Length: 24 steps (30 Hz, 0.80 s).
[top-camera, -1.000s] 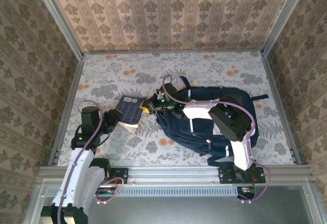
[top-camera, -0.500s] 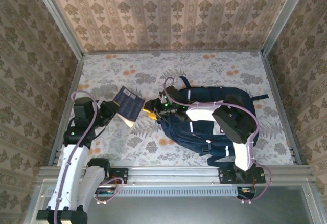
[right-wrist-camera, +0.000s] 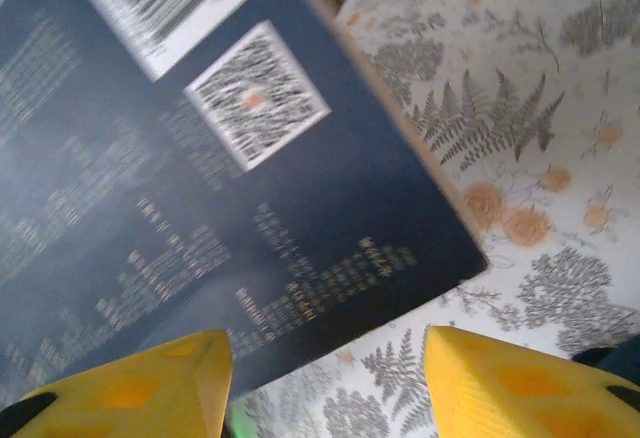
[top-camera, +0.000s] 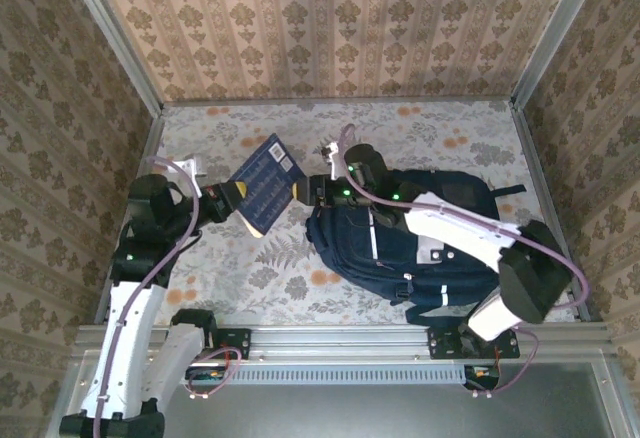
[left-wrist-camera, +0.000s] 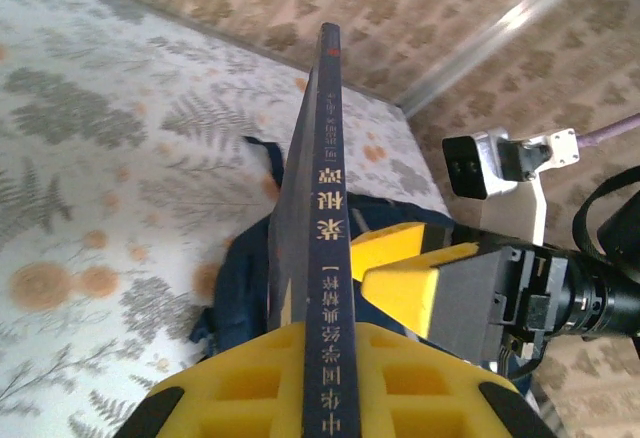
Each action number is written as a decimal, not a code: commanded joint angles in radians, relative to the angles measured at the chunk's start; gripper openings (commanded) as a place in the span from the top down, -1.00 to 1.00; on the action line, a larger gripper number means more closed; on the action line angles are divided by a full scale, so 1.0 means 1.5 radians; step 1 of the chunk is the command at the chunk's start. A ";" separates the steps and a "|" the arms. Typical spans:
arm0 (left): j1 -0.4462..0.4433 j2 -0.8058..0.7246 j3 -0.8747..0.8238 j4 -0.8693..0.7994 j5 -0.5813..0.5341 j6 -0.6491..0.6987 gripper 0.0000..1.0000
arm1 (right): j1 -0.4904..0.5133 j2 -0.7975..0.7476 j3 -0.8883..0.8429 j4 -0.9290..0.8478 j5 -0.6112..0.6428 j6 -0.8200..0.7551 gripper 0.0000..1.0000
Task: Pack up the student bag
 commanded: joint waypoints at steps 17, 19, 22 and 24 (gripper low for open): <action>-0.098 0.020 0.008 0.248 0.282 0.053 1.00 | -0.140 -0.273 -0.118 -0.013 -0.084 -0.298 -0.79; -0.105 0.025 0.000 0.259 0.307 0.053 1.00 | -0.162 -0.276 -0.125 0.013 -0.171 -0.277 -0.80; -0.121 0.033 -0.013 0.289 0.334 0.039 1.00 | -0.182 -0.272 -0.146 0.070 -0.270 -0.229 -0.77; -0.127 0.034 -0.019 0.296 0.340 0.038 1.00 | -0.183 -0.265 -0.155 0.104 -0.336 -0.204 -0.71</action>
